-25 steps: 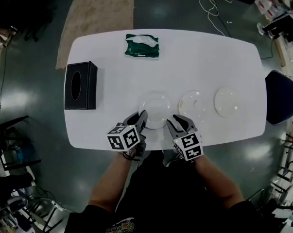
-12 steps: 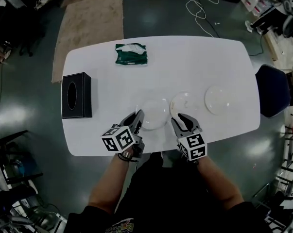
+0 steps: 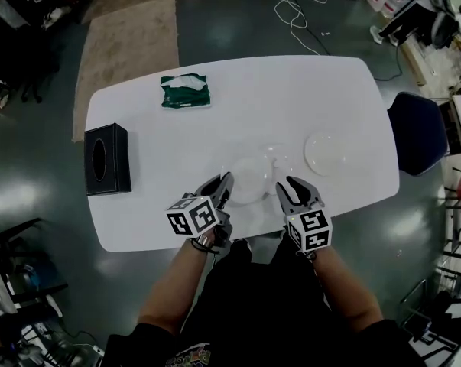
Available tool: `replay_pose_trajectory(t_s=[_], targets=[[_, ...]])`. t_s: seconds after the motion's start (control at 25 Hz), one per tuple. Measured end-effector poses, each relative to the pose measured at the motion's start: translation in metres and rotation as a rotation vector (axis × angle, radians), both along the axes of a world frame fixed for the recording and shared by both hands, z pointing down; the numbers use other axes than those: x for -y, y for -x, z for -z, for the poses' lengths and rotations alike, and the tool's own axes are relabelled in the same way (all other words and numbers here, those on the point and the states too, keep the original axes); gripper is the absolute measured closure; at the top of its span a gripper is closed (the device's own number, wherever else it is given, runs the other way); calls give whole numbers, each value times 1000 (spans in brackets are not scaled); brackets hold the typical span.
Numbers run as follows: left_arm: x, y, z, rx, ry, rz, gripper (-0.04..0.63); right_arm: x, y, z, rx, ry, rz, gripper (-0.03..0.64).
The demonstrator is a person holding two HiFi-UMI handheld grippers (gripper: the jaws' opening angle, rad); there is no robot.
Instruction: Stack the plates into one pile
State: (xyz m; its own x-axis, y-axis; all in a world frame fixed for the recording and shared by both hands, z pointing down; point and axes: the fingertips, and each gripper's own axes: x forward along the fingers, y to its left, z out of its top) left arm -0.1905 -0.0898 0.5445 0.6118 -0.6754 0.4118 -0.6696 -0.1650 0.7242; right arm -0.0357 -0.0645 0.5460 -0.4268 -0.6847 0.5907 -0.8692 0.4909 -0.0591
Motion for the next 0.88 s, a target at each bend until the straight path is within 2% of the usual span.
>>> replay_pose_trajectory(t_s=[0.32,0.88], targets=[[3,-42,-12,16,40,-5,562,6,-50,1,6,6,-28,491],[17,-85,-36,32,126,27,563,26,-105,-14,31,42,-24,500]])
